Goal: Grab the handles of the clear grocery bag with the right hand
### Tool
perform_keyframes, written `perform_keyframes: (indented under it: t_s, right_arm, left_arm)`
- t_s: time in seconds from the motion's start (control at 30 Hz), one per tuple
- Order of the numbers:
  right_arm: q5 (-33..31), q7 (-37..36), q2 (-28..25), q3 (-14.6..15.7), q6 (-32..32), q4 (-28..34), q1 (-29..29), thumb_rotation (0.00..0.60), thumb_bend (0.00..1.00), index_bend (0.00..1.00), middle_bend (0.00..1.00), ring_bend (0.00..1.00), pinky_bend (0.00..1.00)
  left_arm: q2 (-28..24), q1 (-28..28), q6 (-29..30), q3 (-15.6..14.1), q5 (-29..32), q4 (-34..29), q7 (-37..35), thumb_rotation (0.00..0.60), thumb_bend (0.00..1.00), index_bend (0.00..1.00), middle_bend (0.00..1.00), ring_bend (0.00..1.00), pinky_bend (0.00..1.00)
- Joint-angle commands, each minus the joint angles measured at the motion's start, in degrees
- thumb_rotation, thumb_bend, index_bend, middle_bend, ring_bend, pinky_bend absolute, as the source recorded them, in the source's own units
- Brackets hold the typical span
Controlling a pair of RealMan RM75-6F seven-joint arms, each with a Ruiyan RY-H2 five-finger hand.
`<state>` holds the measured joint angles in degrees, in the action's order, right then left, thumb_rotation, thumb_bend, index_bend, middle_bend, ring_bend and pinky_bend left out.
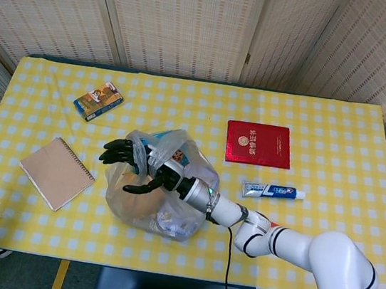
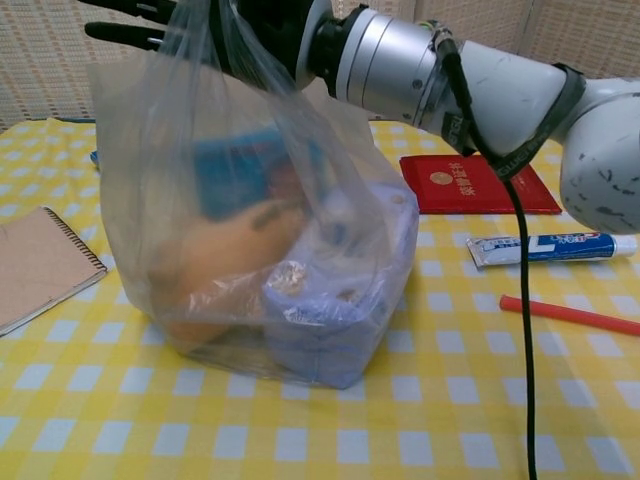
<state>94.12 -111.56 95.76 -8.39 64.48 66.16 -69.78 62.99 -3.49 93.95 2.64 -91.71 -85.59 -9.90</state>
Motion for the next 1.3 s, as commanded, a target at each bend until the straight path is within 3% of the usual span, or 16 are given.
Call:
perform_keyframes:
  t_s: [0.03, 0.23, 0.37, 0.57, 0.67, 0.77, 1.0, 1.3]
  right_arm:
    - [-2.43, -0.54, 0.4, -1.64, -0.9, 1.2, 0.26, 0.6, 0.26, 0.33, 0.39, 0.33, 0.26]
    - [-5.28, -1.49, 0.77, -3.79, -1.76, 2.28, 0.98, 0.6, 0.26, 0.43, 0.49, 0.46, 0.4]
    - [-7.7, -2.52, 1.49, -5.47, -2.07, 3.02, 2.1, 0.6, 0.27, 0.5, 0.58, 0.6, 0.55]
    - [-11.43, 1.2, 0.81, -7.61, -5.78, 5.87, 2.71, 0.6, 0.45, 0.64, 0.7, 0.78, 0.77]
    - [-12.27, 3.22, -0.41, -8.16, -7.3, 8.52, 3.38, 0.6, 0.48, 0.71, 0.73, 0.83, 0.83]
    - [-12.32, 4.64, -1.78, -8.43, -8.04, 11.33, 4.15, 0.6, 0.49, 0.77, 0.74, 0.85, 0.86]
    - [-12.93, 5.73, -8.18, -11.75, -8.47, 21.22, 6.22, 0.6, 0.49, 0.78, 0.74, 0.86, 0.88]
    - [-16.03, 8.83, -19.62, -21.25, -6.1, 36.74, 9.79, 0.6, 0.49, 0.78, 0.74, 0.86, 0.88]
  left_arm:
    - [-0.07, 0.09, 0.08, -0.03, 0.0, -0.03, -0.09, 0.6, 0.28, 0.0, 0.07, 0.06, 0.0]
    - [-0.26, 0.31, 0.42, -0.09, -0.15, -0.33, -0.22, 0.6, 0.28, 0.0, 0.07, 0.06, 0.0]
    - [-0.39, 0.49, 0.89, -0.14, -0.5, -0.38, -0.36, 0.6, 0.28, 0.01, 0.07, 0.06, 0.0]
    - [-0.35, 0.54, 1.1, -0.06, -0.59, -0.2, -0.64, 0.6, 0.28, 0.0, 0.07, 0.06, 0.0]
    - [-0.33, 0.66, 1.41, -0.1, -0.8, -0.12, -0.68, 0.6, 0.28, 0.0, 0.07, 0.06, 0.0]
    - [-0.34, 0.7, 1.49, -0.08, -0.82, -0.05, -0.76, 0.6, 0.28, 0.0, 0.07, 0.06, 0.0]
    - [-0.25, 0.47, 0.82, -0.2, -0.81, -0.1, -0.36, 0.6, 0.28, 0.0, 0.07, 0.06, 0.0]
    - [0.13, -0.1, -0.69, -0.28, -0.44, -0.67, 1.35, 0.6, 0.28, 0.0, 0.07, 0.06, 0.0]
